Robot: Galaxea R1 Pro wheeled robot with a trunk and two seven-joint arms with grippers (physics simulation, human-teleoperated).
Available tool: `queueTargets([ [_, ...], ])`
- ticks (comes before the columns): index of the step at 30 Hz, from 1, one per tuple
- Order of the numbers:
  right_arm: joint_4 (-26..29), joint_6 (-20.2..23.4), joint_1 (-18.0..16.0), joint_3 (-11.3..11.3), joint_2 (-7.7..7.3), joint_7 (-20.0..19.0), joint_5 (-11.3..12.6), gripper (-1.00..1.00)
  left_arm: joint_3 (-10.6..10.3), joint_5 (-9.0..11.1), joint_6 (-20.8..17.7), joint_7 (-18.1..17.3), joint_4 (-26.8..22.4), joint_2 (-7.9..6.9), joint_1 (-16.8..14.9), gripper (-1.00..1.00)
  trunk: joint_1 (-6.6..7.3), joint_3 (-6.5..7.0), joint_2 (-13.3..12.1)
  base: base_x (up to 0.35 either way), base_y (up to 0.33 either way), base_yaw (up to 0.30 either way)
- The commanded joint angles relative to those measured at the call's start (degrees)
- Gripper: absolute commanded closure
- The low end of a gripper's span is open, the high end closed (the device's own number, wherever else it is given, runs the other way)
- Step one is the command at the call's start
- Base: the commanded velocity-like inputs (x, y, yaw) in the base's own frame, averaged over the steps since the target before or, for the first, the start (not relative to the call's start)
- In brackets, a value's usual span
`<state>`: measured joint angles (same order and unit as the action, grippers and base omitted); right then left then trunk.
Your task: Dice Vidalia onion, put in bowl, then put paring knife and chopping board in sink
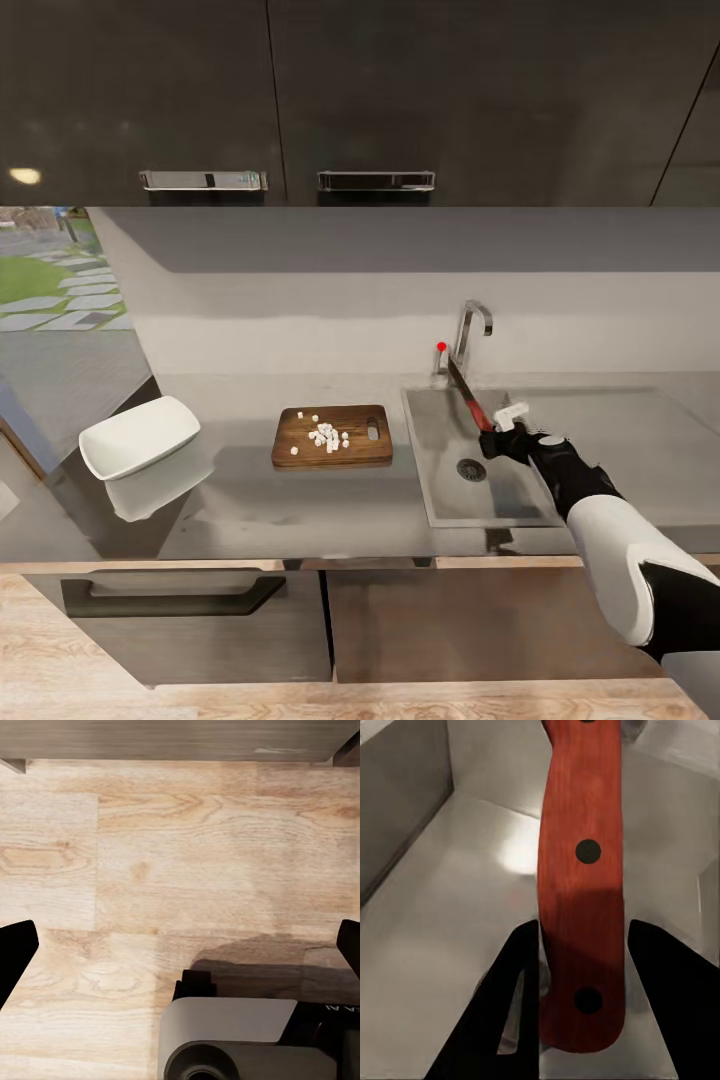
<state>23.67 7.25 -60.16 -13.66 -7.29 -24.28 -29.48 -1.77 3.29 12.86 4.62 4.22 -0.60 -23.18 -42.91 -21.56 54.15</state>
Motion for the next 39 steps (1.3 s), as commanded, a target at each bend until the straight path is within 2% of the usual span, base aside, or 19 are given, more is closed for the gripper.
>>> queueTargets([
  [1,-0.6,0.3,0.0,-0.5,0.03,-0.5,-0.2,1.00,-0.2,0.3,0.4,0.0,0.3,0.03,-0.1,-1.00,0.00,-0.07,0.1,0.000,0.000,0.000],
  [12,-4.4,0.1,0.0,-0.5,0.03,-0.3,-0.2,1.00,-0.2,0.4,0.2,0.1,0.3,-0.01,-0.1,-1.00,0.00,-0.07,0.1,0.000,0.000,0.000],
  [23,-6.7,-0.5,0.0,-0.2,3.61,-0.5,-0.9,1.00,-0.3,0.3,0.1,-0.3,0.3,-0.19,-0.1,-1.00,-0.01,-0.07,0.1,0.000,0.000,0.000],
  [28,-6.8,-0.2,0.0,-0.3,3.70,0.1,-0.9,1.00,-0.3,0.3,0.1,-0.3,0.3,-0.20,-0.1,-1.00,-0.01,-0.07,0.1,0.000,0.000,0.000],
  [39,-9.8,0.1,0.0,-0.4,3.51,4.2,-0.8,1.00,-0.3,0.4,0.0,-0.3,0.3,-0.20,-0.1,-1.00,-0.01,-0.07,0.1,0.000,0.000,0.000],
])
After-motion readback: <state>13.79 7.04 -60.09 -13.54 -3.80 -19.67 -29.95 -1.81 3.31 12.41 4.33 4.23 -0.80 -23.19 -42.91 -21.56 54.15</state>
